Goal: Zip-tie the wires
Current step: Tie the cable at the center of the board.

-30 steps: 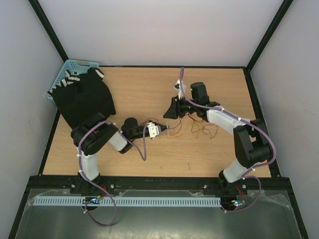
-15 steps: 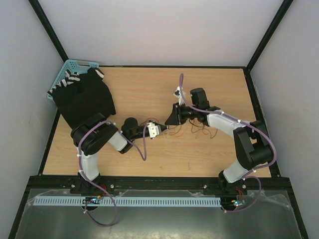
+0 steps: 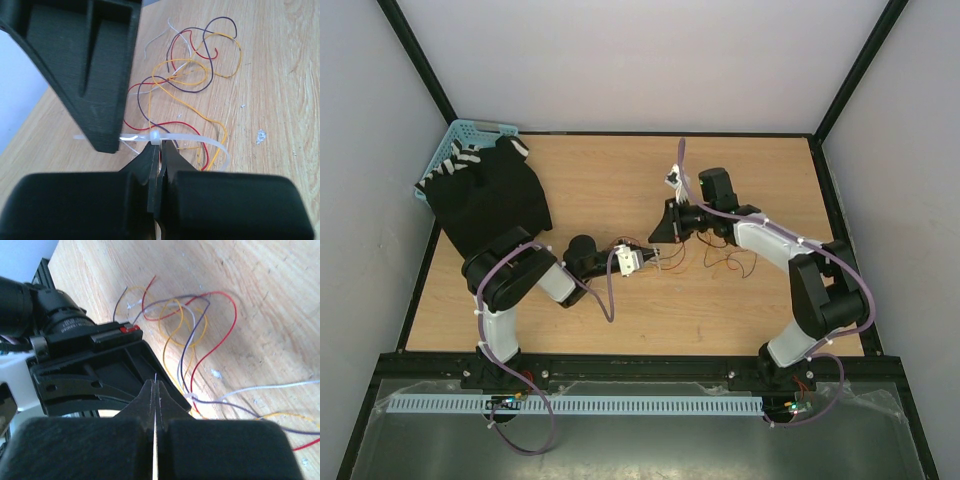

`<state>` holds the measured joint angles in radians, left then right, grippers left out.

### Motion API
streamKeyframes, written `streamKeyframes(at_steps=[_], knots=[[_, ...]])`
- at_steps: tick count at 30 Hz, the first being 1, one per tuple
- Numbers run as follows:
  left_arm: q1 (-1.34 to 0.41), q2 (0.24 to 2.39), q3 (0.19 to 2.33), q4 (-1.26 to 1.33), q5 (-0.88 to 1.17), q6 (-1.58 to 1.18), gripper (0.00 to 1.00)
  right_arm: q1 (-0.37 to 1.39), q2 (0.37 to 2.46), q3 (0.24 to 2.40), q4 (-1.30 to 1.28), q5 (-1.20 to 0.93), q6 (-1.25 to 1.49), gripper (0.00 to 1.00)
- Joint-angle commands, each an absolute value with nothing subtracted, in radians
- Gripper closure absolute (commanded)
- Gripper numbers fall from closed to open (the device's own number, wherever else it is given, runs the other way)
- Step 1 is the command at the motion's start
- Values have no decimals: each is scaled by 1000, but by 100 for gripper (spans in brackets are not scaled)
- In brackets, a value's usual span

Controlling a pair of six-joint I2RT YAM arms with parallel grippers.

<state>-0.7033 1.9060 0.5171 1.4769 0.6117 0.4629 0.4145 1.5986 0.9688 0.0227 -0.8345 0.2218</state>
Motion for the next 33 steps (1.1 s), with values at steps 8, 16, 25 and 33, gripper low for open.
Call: streamKeyframes(at_steps=[8, 16, 25, 33], knots=[[-710, 1912, 527, 1480, 642, 453, 100, 405, 1643, 1122, 33, -811, 218, 100], [-701, 1917, 535, 1480, 639, 424, 100, 400, 1587, 1051, 16, -818, 203, 71], [-699, 1918, 538, 1480, 638, 421, 100, 402, 1553, 945, 55, -865, 233, 53], [-699, 1919, 538, 1480, 640, 419, 100, 407, 1575, 914, 81, -884, 249, 72]])
